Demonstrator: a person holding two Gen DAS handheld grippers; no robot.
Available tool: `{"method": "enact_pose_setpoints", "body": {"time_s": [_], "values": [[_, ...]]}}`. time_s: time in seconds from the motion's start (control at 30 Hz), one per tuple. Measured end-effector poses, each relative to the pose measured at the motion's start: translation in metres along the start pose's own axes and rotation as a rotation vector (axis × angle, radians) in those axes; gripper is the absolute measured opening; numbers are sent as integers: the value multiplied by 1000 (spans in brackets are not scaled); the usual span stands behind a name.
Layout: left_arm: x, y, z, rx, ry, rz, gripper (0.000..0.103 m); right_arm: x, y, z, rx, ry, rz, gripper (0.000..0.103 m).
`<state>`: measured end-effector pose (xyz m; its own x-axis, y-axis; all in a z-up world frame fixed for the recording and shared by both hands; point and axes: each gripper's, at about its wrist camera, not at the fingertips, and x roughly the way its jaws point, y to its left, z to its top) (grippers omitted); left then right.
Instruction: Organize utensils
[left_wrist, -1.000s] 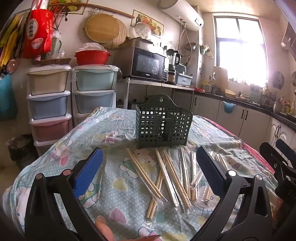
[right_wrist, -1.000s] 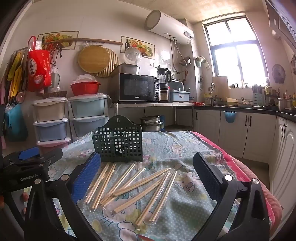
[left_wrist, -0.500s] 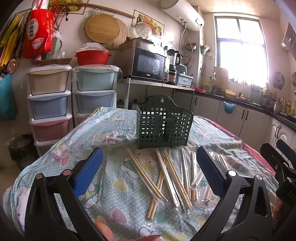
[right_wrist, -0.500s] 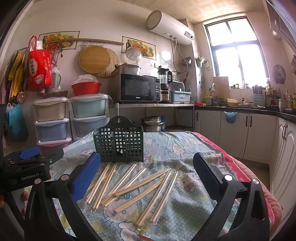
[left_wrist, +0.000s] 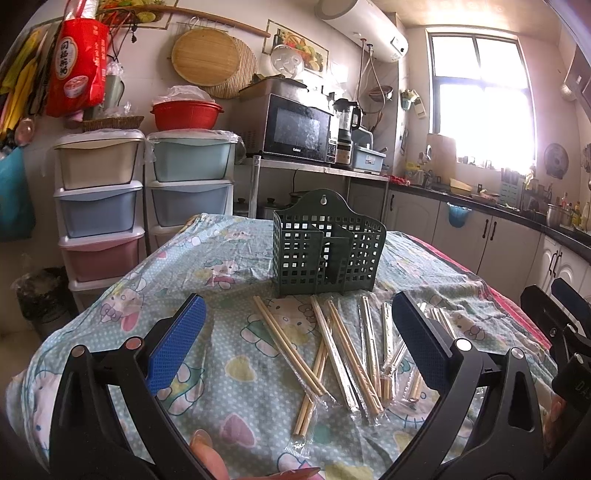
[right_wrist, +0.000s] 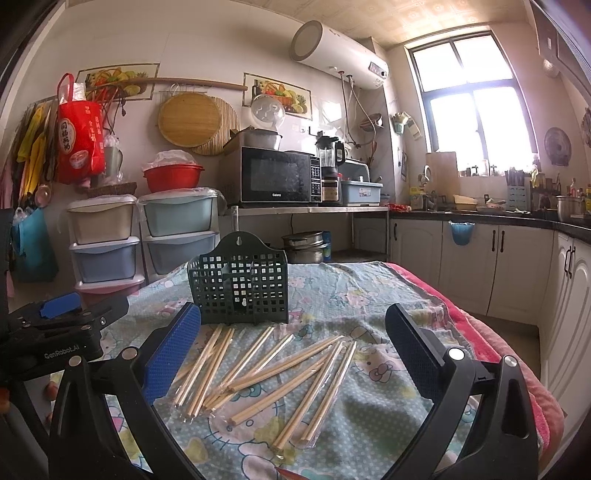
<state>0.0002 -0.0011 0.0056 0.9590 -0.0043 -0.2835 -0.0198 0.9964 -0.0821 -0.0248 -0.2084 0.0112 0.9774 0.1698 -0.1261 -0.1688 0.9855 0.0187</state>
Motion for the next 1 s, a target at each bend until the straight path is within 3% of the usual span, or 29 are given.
{"method": "enact_pose_setpoints", "body": {"time_s": [0.53, 1.0], "values": [[0, 6, 0, -10, 5, 4, 93, 2, -1, -1, 11, 11, -1, 97], [5, 20, -1, -59, 17, 17, 93, 14, 5, 0, -30, 53, 56, 97]]}}
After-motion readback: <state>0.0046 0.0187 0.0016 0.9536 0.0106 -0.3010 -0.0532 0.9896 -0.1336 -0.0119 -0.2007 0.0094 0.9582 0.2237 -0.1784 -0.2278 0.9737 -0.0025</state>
